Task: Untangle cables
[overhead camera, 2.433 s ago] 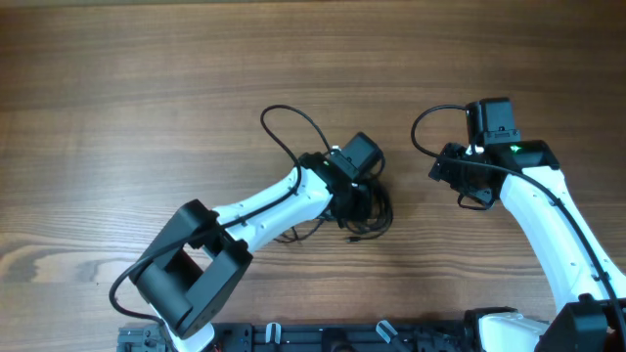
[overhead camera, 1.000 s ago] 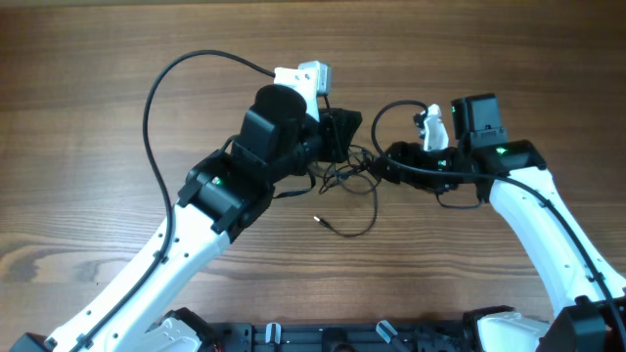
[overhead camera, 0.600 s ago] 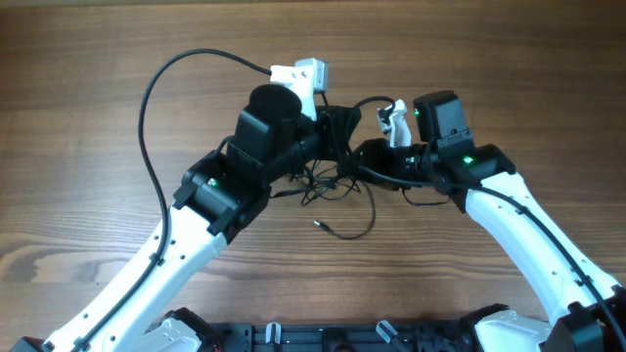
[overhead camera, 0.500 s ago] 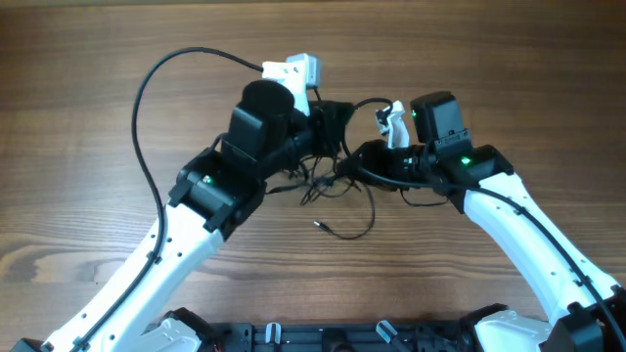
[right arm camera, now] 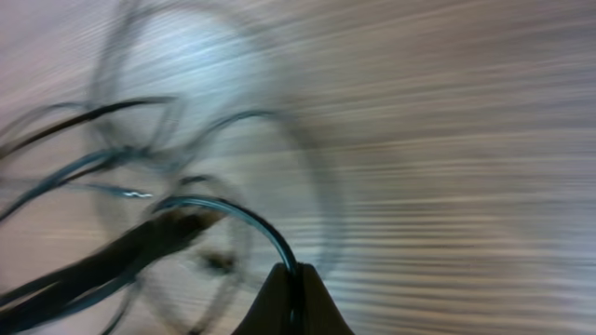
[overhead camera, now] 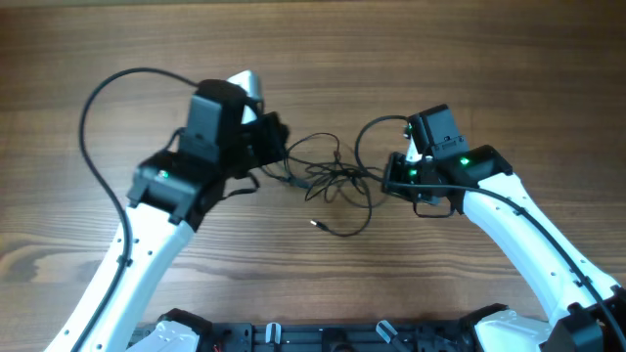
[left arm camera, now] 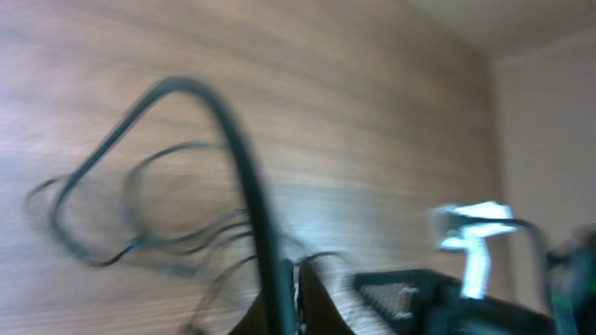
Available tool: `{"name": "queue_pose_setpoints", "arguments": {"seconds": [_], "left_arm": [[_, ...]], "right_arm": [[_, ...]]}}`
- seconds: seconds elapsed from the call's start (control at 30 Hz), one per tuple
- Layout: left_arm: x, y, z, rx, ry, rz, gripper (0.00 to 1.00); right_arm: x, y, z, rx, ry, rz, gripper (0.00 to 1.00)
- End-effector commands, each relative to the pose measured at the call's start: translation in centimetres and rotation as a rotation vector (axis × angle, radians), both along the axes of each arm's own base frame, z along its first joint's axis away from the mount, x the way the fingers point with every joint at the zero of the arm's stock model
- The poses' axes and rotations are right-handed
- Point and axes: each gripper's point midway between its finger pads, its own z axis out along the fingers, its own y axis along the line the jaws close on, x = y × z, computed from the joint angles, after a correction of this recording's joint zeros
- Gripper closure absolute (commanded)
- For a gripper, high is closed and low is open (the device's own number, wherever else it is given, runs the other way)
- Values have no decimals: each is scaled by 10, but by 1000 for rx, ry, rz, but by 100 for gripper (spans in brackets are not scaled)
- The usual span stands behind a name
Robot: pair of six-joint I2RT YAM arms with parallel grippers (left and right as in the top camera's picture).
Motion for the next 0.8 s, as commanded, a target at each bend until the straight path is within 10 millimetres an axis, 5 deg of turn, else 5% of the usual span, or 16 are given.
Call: {"name": "queue_pose_setpoints", "arguments": {"seconds": [0.0,0.07,0.17,0.37,0.6,0.67,0.77], "left_arm": [[12,51,-2,71,-1,120,96],[19,82,-3,71,11,210,96],[23,101,-3,70,14,265,96],[21,119,-10,95,47,320,92],[18,157,-16,129,81,442,96],[17,147,-16,74,94,398,96],[13,113,-15,-41,124,269,80]], "right_arm": [[11,-67,-5,-330,-61,-183,96],[10,-84,-6,-366,-49,-225,96],[11,-96,-6,-364,-34,-280,96],[11,-104,-6,-364,-22,-308,96],[5,-146,-5,-449,6,-447,96],[12,-126,-8,-318,9,-381,96],[32,-40,10,64,-115,72,96]]}}
